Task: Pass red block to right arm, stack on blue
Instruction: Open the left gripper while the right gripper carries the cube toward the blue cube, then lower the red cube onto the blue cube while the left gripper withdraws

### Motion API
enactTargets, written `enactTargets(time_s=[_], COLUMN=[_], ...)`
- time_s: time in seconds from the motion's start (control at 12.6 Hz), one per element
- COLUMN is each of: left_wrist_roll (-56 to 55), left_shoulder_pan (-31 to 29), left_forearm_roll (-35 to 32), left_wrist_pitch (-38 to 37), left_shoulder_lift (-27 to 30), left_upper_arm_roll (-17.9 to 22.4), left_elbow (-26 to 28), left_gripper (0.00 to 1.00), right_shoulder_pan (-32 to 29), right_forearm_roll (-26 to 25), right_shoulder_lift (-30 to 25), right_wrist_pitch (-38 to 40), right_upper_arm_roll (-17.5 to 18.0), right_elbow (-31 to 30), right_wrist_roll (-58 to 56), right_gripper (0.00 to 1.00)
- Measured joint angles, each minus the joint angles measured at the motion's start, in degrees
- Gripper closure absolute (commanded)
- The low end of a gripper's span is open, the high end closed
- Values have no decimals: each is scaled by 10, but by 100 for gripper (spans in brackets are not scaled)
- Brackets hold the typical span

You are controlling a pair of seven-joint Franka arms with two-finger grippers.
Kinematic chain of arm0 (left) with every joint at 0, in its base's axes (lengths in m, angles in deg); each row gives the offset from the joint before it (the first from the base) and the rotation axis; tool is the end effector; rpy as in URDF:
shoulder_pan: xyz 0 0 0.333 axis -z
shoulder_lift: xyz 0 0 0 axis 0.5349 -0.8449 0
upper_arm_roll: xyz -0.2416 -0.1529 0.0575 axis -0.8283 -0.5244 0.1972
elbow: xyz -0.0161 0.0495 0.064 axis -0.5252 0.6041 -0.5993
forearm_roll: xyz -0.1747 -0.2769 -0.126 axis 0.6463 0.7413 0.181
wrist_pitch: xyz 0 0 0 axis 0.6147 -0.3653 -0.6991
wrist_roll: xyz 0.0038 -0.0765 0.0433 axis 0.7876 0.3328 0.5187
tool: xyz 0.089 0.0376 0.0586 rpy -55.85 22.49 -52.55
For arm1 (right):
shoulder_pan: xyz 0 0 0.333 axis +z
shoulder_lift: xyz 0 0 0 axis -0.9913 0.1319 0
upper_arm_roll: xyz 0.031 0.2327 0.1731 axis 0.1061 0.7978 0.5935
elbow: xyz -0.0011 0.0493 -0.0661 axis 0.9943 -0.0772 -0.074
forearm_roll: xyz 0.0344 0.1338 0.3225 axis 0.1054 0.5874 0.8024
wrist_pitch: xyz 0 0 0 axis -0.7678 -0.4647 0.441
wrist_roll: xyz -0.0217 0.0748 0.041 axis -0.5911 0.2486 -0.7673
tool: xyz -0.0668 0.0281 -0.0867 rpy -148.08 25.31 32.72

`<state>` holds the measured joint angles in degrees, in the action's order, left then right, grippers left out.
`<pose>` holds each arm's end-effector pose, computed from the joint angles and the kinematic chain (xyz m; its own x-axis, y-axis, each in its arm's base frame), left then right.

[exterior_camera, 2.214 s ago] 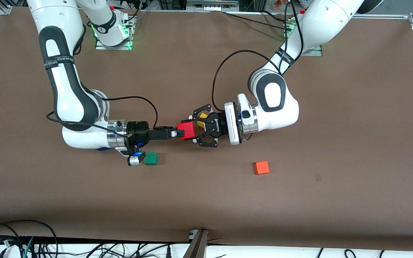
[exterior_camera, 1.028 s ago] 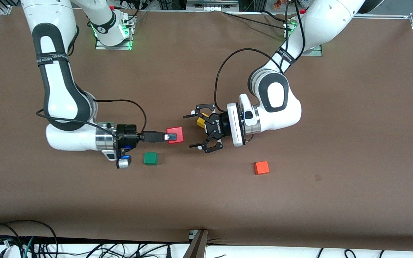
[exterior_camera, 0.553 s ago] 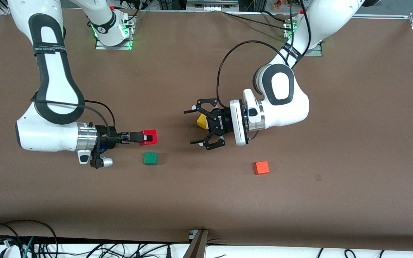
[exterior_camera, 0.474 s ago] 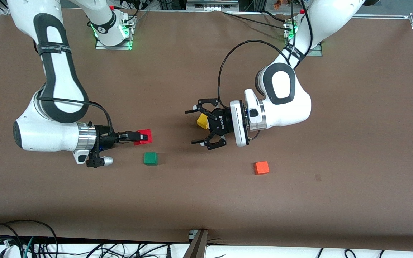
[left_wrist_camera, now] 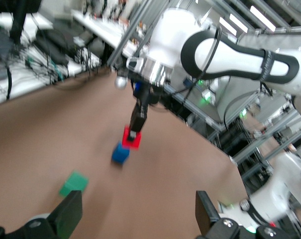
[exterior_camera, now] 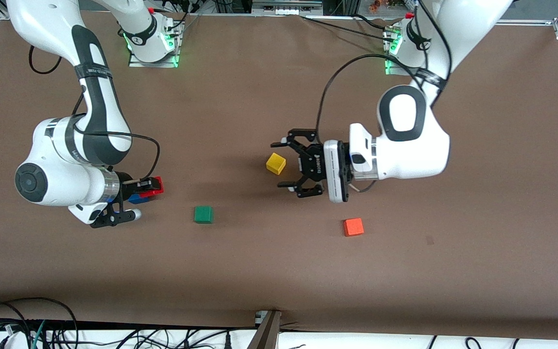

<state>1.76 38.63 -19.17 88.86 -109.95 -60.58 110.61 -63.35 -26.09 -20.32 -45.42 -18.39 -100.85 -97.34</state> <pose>0.5939 -0.3228 0.4275 0.6074 -0.3534 0.7114 -0.7893 -0.1679 0.5906 0.6209 0.1097 0.3266 0.9568 0.2053 -0.2057 0.1802 -0.9744 -0.1346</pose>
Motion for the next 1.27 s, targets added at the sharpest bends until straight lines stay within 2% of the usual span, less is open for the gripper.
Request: enactTargets(time_s=[0.24,0.4,0.55,0.63,0.87,1.11,1.27], left_wrist_roll=[-93,-133,-212,-304,-456,-598,-653], left_shoulder_pan=[-42,-71,-84,-81,-64,-65,-67], left_forearm_roll=[-123,-188,-262,-319,-437,-535,-624], left_wrist_pitch=[-134,-226,-286,-299,-320,-341,-343], left_shoulder_lift=[22,32,40,46,69,111,140], left_upper_arm_roll=[2,3,3,-6,-12,-7,-3], left_elbow=[-10,-11,-12,-12,-12,-13,-14], left_gripper=[0,0,0,0,0,0,0], right_shoulder_pan=[0,0,0,0,0,1,1], right_forearm_roll=[-64,-76,-77,-78,-78,-82,-82], right_shoulder_lift=[0,-5,-21,-36,-62,-76,-77], right_wrist_pitch=[-18,-73,-149,-200,-273,-321,-332], right_upper_arm_roll=[-5,-7,-7,-7,-8,-11,-14], right_elbow=[-20,-56,-117,-162,-231,-272,-279], right_wrist_roll=[0,0,0,0,0,0,0], right_gripper=[84,84,84,84,83,83,83])
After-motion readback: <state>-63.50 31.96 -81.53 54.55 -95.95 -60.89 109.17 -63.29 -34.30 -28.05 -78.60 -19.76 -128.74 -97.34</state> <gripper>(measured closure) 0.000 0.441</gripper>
